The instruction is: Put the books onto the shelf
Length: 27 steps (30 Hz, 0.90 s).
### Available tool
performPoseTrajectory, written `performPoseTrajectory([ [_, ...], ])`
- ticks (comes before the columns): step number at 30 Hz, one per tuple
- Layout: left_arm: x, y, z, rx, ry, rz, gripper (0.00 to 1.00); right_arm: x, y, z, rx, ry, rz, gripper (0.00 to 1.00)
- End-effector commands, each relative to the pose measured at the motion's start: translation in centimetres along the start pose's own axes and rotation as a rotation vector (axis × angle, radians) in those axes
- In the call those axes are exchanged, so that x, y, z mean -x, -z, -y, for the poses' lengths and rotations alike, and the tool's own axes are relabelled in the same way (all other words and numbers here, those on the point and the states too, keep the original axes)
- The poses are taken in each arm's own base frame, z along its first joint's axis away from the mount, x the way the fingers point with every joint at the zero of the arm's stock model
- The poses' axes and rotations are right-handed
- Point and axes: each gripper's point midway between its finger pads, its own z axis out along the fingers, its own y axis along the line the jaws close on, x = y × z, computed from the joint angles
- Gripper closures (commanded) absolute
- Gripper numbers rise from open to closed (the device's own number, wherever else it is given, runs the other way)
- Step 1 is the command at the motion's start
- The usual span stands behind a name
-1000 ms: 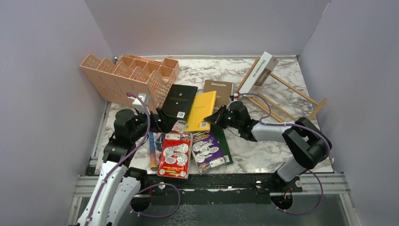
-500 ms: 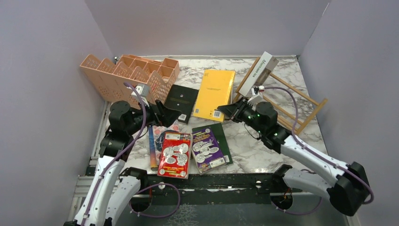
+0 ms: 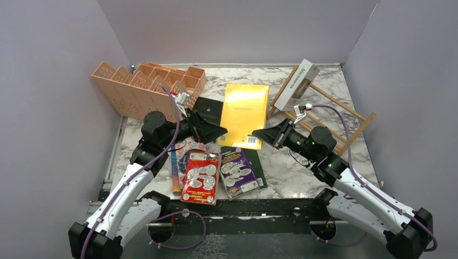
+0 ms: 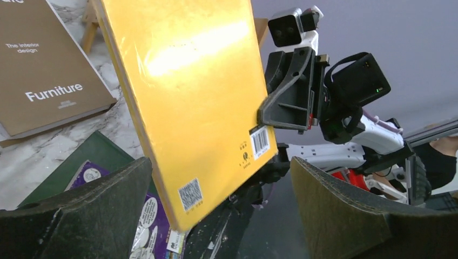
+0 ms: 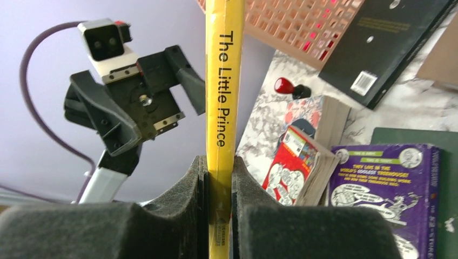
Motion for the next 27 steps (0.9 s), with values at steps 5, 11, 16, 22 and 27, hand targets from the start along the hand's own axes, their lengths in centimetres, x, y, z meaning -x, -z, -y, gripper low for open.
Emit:
performPoseTrajectory([
  [5,-0.3,-1.7,-0.2,-0.036,0.088,-0.035,0.01,0.6,2.5,-7.3,0.268,-0.05,-0.026,0.99],
  [11,-0.6,-1.6,0.8,-0.102,0.128,-0.042,0.09,0.0,2.9,-7.0,0.267,-0.076,-0.043,0.99],
  [16,0.0,-0.8,3.8,-0.204,0.103,-0.06,0.41,-0.3,2.1,-5.9,0.238,-0.06,-0.052,1.0],
  [22,0.3,-0.1,5.2,-0.248,0.038,-0.056,0.89,-1.3,1.3,-5.4,0.256,0.046,-0.106,0.89],
  [27,0.0,-0.1,5.4,-0.273,-0.001,-0.082,1.0,-1.9,1.6,-6.5,0.34,0.137,-0.145,0.67],
])
